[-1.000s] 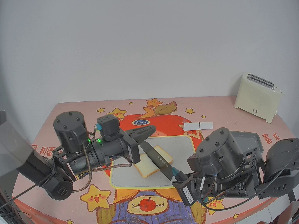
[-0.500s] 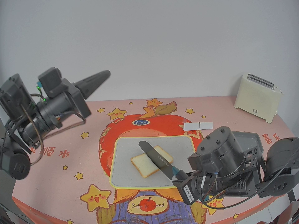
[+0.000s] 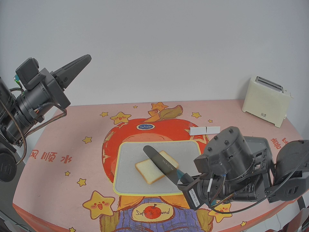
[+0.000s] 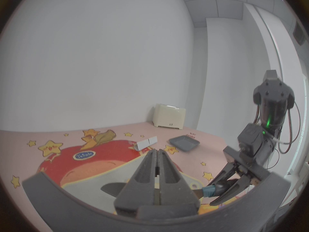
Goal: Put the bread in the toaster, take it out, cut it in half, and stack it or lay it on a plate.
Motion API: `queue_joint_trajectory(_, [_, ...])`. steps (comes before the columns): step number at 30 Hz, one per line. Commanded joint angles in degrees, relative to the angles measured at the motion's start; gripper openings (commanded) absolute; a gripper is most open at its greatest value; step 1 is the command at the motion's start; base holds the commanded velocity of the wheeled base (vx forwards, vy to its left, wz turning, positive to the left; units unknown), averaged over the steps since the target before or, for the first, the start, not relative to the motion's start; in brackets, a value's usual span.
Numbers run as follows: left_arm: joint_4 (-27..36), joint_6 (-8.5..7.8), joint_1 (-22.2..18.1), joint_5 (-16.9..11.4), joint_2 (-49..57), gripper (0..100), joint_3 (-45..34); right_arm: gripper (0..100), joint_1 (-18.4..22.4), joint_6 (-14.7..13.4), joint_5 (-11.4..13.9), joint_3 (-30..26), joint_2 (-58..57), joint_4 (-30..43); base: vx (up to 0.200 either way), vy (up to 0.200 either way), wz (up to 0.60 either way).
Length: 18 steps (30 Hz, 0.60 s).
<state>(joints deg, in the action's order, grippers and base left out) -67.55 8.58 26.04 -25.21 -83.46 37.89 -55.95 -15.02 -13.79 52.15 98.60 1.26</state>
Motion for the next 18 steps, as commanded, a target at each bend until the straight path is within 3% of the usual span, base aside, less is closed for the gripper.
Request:
queue_joint_trajectory(1, [-0.04,0.03,-0.02,-0.01,0.40,0,0.34,0,0.32,-0.01,-0.01,0.14,-1.13,-0.03,0.000,0.000,0.00])
queue_joint_trajectory(18, [-0.13,0.03,0.59,-0.37,0.22,0,-0.27,0,1.64,-0.10,0.25,1.02,-3.94,-0.38,0.000,0.000,0.00])
